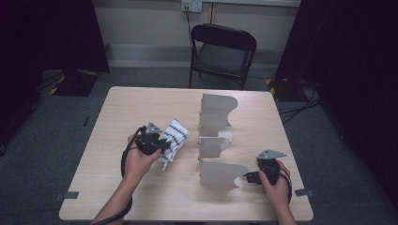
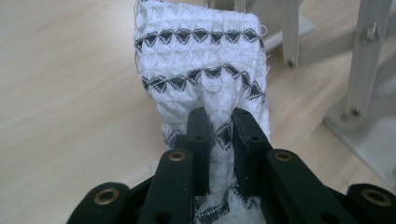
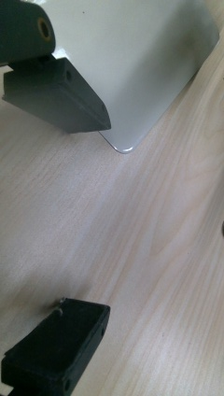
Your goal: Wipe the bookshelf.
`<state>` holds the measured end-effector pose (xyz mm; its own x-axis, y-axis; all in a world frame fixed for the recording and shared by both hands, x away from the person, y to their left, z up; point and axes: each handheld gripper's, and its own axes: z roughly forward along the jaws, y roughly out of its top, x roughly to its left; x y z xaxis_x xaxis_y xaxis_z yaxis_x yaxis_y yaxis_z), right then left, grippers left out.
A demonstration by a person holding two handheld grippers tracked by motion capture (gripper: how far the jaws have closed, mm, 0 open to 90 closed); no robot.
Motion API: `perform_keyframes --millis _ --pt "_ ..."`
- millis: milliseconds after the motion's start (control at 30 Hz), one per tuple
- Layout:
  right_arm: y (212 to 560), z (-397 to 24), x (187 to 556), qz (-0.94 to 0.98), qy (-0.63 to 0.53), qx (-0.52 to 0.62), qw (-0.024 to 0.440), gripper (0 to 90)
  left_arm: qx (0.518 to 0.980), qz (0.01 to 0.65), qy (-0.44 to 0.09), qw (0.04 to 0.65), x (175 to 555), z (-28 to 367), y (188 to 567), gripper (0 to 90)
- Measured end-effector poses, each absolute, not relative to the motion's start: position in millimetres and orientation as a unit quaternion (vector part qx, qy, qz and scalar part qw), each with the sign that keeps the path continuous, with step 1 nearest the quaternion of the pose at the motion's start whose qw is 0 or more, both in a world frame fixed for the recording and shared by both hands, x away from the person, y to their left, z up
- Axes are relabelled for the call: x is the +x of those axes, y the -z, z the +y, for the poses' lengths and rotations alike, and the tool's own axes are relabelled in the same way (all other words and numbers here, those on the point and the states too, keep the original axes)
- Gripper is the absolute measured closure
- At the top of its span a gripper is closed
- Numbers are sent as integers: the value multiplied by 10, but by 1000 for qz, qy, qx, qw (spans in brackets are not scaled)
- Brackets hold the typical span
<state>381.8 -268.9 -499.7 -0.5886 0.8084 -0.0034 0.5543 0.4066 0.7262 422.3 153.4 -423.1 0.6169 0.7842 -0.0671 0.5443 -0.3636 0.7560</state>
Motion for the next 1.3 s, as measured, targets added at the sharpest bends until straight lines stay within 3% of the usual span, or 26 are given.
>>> perform_keyframes --millis 367,800,1300 --pt "4996 -2690 3818 819 -351 416 180 91 803 397 -192 401 4517 1319 3750 785" --pt "4996 -2689 3816 819 -351 417 181 91 789 396 -224 414 4709 1044 3474 783" --pt "4996 -2689 3816 819 -351 416 180 91 825 395 -191 357 4850 729 4018 782"
